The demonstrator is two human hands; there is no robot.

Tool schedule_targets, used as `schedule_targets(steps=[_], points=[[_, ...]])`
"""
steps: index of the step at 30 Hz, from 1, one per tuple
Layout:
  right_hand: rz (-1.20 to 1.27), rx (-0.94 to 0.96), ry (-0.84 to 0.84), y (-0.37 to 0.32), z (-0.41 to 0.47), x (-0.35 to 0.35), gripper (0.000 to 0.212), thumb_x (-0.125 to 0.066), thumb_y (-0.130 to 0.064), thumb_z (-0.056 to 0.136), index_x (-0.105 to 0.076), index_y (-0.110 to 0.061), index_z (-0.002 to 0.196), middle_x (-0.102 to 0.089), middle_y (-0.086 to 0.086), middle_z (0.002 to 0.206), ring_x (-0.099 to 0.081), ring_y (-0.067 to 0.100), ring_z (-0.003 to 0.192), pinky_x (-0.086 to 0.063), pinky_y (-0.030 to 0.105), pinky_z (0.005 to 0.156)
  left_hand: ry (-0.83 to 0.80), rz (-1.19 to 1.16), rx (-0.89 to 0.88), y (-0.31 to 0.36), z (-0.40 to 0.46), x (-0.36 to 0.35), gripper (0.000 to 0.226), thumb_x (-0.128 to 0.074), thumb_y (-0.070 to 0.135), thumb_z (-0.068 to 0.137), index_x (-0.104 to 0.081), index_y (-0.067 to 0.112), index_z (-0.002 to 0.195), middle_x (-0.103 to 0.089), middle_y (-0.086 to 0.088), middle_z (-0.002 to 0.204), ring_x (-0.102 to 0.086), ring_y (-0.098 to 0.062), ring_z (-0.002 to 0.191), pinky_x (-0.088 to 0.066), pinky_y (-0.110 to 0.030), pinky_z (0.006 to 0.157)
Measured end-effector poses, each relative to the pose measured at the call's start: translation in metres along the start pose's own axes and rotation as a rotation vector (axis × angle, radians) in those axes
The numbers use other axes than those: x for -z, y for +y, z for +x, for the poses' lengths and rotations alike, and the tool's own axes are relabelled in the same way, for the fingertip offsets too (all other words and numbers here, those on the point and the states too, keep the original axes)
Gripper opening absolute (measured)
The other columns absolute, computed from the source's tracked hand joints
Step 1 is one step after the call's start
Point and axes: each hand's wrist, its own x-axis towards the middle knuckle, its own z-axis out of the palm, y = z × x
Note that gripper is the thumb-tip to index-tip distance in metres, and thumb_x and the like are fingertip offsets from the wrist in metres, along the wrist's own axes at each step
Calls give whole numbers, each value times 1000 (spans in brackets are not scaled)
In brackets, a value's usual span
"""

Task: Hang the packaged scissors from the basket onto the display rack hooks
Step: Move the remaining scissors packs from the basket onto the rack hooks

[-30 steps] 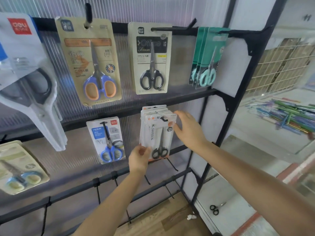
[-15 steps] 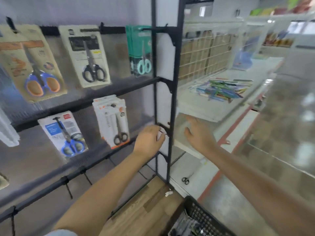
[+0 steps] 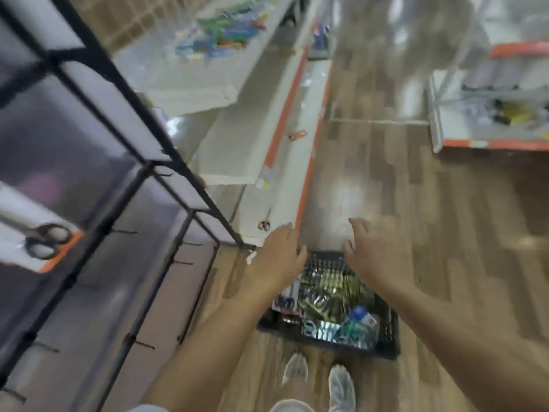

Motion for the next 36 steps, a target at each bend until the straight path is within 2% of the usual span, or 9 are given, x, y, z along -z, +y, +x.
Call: schedule_targets(steps=[3, 5, 8, 11, 14, 20, 25, 31, 36], points=[[96, -194, -101, 35, -28, -66, 43, -46, -18, 93, -44, -5, 134, -51, 13, 133, -50, 26, 119, -36, 31, 96, -157, 20, -15, -8, -10, -62, 45, -41, 33, 90, -56, 3, 119, -58, -14, 120, -53, -32, 115, -43, -39, 98], [127, -288, -184, 56, -46, -114, 47, -51, -12, 90, -44, -2, 135, -50, 15, 134, -48, 29, 123, -37, 35, 101, -296, 29, 20, -17, -18, -100, 45, -43, 31, 95, -47, 5, 131, -51, -10, 130, -44, -25, 125, -34, -33, 105], [132, -327, -276, 82, -63, -183, 46, -62, -3, 80, -54, 3, 124, -59, 19, 122, -58, 35, 111, -47, 38, 91, -438, 33, 31, -42, -22, -167, 51, -36, 33, 100, -31, 11, 145, -32, -3, 150, -26, -17, 139, -18, -27, 116], [66, -316, -316, 113, -69, -251, 51, -80, 0, 55, -64, 5, 104, -68, 21, 94, -68, 36, 79, -56, 40, 64, -508, 55, 8, -65, -14, -232, 50, -35, 32, 100, -28, 12, 146, -25, 0, 154, -20, -14, 142, -10, -24, 116], [21, -266, -310, 145, -72, -319, 56, -83, 1, 49, -65, 7, 102, -69, 21, 94, -68, 37, 81, -57, 45, 66, -546, 112, -19, -93, 1, -304, 50, -34, 32, 100, -28, 13, 145, -27, -1, 152, -21, -14, 141, -10, -24, 115], [-33, -241, -334, 203, -59, -452, 49, -75, -4, 70, -59, 6, 115, -63, 22, 115, -62, 36, 104, -51, 47, 85, -539, 161, -2, -151, 32, -443, 42, -35, 32, 99, -37, 13, 136, -36, -3, 144, -29, -17, 135, -17, -29, 114], [-129, -170, -373, 232, -10, -529, 54, -46, -22, 94, -30, -6, 143, -33, 11, 149, -32, 24, 136, -27, 36, 110, -437, 155, 29, -187, 63, -526, 36, -37, 28, 98, -42, 10, 129, -42, -6, 135, -36, -19, 126, -25, -29, 107], [-285, 77, -282, 242, 72, -569, 57, -43, -24, 95, -22, -11, 146, -28, 8, 150, -30, 26, 135, -24, 38, 110, -235, 179, 65, -226, 129, -575, 37, -38, 27, 97, -43, 8, 128, -42, -9, 136, -35, -22, 128, -28, -32, 106], [-379, 173, -143, 262, 122, -589, 42, -47, -16, 90, -44, -8, 131, -47, 12, 127, -47, 32, 115, -39, 40, 94, -76, 219, 6, -238, 173, -587, 35, -33, 29, 100, -43, 8, 127, -43, -8, 133, -36, -23, 126, -30, -31, 100]])
